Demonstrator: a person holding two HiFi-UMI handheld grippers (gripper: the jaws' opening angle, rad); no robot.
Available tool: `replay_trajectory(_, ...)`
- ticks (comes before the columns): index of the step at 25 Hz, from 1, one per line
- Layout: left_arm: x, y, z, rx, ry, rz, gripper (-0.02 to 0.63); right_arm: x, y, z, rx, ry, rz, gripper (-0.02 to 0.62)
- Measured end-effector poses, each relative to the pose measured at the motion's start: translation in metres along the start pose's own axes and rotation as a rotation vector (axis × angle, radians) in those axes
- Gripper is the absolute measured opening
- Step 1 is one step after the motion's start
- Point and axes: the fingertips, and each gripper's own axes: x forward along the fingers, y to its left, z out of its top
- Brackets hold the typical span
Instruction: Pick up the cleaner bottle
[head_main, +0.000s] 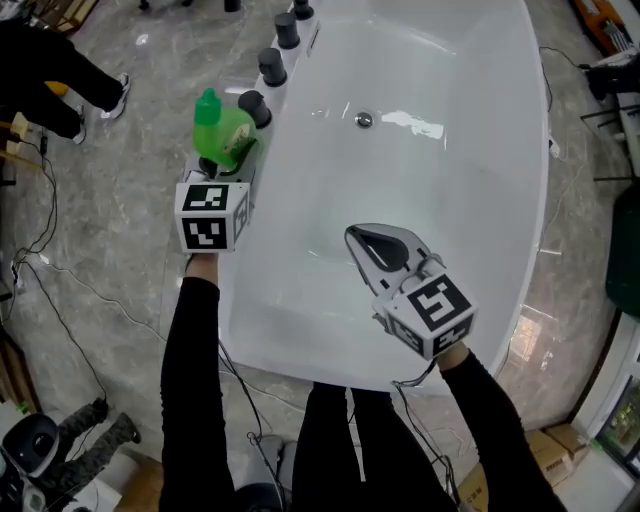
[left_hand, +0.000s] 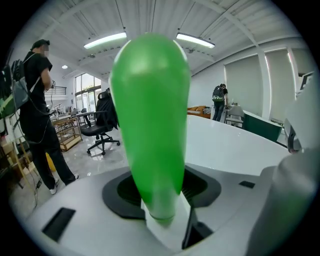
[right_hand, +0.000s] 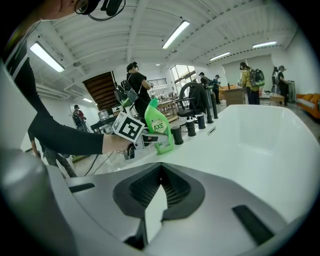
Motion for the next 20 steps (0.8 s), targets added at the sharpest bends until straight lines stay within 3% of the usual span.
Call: replay_trajectory(20, -0.011, 0.000, 0.006, -0.017, -0.057, -0.002, 0.193, 0.000, 0.001, 0.004, -0.008, -0.023, -0.015, 0.002)
